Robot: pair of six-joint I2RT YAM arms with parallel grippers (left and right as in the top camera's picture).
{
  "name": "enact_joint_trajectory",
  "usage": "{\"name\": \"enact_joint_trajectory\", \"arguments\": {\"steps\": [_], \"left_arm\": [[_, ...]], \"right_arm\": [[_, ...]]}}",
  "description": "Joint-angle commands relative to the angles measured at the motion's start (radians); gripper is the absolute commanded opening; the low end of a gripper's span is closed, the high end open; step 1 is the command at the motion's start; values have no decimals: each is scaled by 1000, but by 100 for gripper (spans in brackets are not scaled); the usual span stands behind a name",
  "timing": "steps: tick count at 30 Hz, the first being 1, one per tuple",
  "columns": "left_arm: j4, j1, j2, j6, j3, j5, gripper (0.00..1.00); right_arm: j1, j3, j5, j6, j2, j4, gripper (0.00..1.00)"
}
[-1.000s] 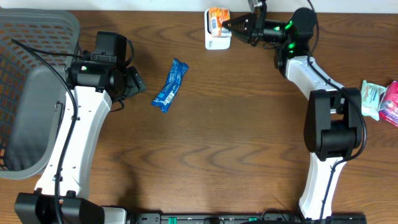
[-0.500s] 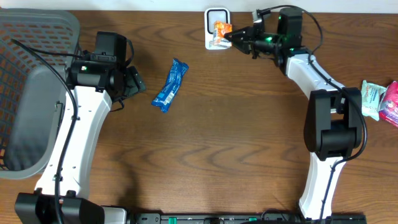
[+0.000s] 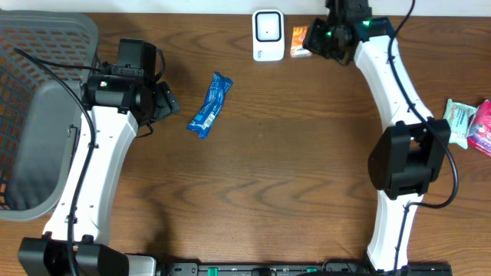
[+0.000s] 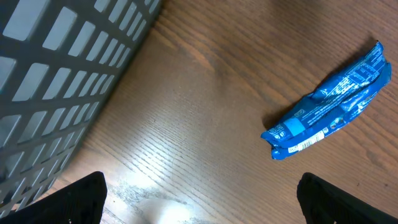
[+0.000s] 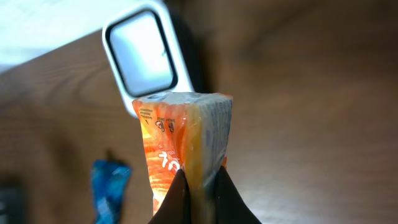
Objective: Scan the item barcode
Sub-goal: 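Hold the orange pack before the scanner window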
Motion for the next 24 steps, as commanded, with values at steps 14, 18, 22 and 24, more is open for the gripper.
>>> {"name": "enact_joint_trajectory", "arguments": {"steps": [14,18,22,24], "left_arm": [[-4,0,-5,-5,-3,-20,98],[-4,0,-5,-5,-3,-20,98],[-4,0,-5,-5,-3,-20,98],[-4,0,-5,-5,-3,-20,98]], "right_arm": [[147,35,496,-187,59,259,1],[169,35,499,-227,92,297,1],[200,35,513,-328,122,357,1],[220,35,523,-401,135,389,1]]}}
